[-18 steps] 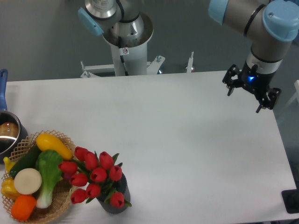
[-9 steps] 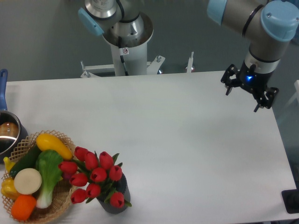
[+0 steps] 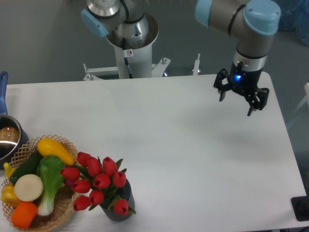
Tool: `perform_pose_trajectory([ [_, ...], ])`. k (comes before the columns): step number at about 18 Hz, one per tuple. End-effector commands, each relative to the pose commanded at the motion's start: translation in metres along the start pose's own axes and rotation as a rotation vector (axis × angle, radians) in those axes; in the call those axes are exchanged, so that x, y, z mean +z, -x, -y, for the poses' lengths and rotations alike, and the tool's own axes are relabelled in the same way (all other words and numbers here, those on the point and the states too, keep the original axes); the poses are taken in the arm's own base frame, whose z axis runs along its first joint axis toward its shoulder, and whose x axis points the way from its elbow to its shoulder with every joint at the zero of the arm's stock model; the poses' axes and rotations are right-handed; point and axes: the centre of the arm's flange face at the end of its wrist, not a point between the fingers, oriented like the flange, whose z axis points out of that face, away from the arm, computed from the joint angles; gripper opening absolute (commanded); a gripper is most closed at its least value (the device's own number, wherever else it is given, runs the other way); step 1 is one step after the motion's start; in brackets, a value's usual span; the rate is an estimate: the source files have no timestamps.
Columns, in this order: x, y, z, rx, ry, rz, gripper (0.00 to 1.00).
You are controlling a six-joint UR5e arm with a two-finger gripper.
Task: Pick up the flowers from the vase
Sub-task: 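Move the open gripper toward the red tulips in the black vase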
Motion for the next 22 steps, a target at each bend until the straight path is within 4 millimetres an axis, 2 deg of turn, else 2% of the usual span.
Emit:
perform_pose_trajectory([
  [6,-0.008,-0.029,0.032,-0.08,-0.28,-0.046,1.0],
  [10,-0.013,-0.037,0.056,-0.119,-0.495,-0.1,1.0],
  [15,-0.015,-0.047,0.098,-0.091,-0.52,-0.135,1.0],
  [19,-0.01,-0.052,0.146,-0.129,-0.556,-0.209,1.0],
  [22,-0.009,-0.052,0.154,-0.131,-0.615,-0.241,1.0],
])
